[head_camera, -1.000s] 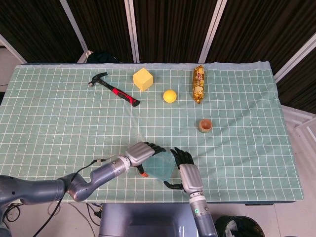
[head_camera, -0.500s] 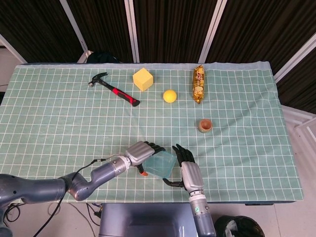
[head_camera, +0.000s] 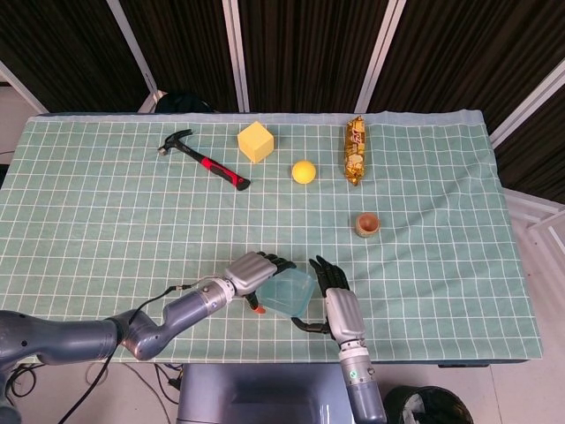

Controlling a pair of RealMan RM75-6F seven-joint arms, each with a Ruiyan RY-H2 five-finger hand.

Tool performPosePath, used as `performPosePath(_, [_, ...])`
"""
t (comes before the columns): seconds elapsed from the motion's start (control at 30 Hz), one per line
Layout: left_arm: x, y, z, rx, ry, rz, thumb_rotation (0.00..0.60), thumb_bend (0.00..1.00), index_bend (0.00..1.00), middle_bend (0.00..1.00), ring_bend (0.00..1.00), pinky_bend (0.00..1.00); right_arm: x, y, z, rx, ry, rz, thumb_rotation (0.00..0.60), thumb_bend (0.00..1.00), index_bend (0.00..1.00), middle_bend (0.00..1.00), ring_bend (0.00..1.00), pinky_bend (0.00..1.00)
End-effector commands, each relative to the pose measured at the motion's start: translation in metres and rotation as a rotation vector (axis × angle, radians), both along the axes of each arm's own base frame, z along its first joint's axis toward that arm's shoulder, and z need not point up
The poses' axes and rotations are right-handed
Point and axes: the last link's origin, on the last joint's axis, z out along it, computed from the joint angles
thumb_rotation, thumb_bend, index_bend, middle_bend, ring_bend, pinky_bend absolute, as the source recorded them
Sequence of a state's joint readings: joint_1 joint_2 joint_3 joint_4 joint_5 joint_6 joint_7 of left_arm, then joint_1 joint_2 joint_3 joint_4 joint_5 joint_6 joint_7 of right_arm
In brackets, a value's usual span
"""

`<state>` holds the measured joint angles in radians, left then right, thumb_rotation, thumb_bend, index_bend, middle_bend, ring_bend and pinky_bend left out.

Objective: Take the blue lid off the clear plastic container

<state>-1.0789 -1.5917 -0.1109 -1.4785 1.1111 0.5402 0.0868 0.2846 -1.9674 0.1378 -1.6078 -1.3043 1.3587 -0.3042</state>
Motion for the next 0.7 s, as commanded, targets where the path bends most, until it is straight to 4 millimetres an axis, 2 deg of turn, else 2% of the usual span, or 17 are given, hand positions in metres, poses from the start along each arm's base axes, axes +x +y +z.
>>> performPosePath(0.03, [0.0001, 0.0016, 0.0028, -0.009, 0.000, 0.014, 0.600, 0.10, 0.25, 0.25, 0.23, 0.35, -0.0029, -0.0006, -0.0027, -0.033, 0.003, 0.031, 0.600, 0.28, 0.00, 0.00, 0.00, 0.00])
performPosePath(0.27, [-0.0027, 0.0021, 0.0045, -0.022, 0.011, 0.023, 0.600, 0.08, 0.20, 0.22, 0.22, 0.35, -0.0051, -0.0011, -0.0058, -0.052, 0.000, 0.042, 0.600, 0.28, 0.00, 0.00, 0.00, 0.00])
performPosePath(0.7, [-0.0019, 0.0011, 0.0015, -0.032, 0.019, 0.012, 0.600, 0.07, 0.20, 0.22, 0.22, 0.35, -0.0029, -0.0047, -0.0092, -0.068, 0.004, 0.050, 0.600, 0.28, 0.00, 0.00, 0.00, 0.00])
